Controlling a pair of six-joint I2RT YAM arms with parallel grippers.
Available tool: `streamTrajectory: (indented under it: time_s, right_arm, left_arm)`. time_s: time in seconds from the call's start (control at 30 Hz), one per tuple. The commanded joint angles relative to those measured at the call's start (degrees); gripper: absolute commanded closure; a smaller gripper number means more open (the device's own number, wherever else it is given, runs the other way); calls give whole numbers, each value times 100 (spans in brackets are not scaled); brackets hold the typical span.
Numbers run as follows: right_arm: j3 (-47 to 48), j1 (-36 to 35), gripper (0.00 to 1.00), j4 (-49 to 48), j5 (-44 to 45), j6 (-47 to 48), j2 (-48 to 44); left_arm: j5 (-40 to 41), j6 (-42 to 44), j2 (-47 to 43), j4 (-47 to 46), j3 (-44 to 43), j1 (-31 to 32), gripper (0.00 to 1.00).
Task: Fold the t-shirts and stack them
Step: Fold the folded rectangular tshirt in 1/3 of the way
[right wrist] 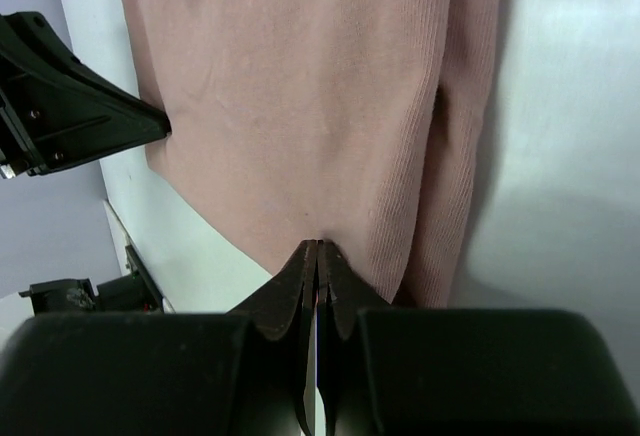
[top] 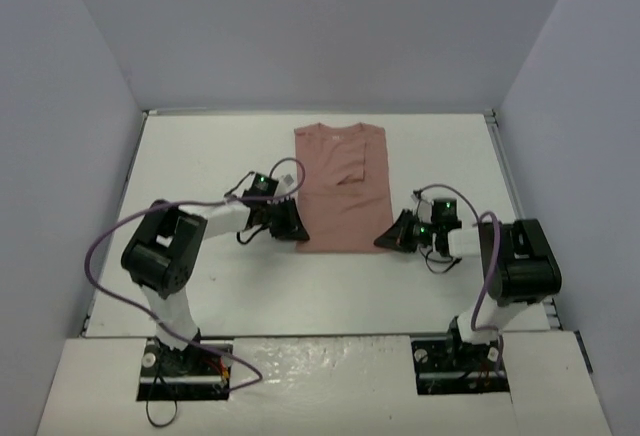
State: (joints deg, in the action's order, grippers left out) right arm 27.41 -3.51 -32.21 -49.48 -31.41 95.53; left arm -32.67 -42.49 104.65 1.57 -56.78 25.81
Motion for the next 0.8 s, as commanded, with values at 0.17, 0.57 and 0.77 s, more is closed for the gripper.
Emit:
streamTrajectory:
  time_s: [0.17, 0.57, 0.77]
  right_arm:
    - [166, -380, 100, 1017, 405, -112, -1596]
    - [2527, -378, 100, 1046, 181, 215, 58]
    - [2554, -217, 100, 349, 6, 231, 806]
  left_arm:
    - [905, 835, -1273, 1583, 33, -32, 86]
    - [111, 634, 372, 894, -2525, -183, 78]
    - [49, 476, 1125, 512, -2791, -279, 79]
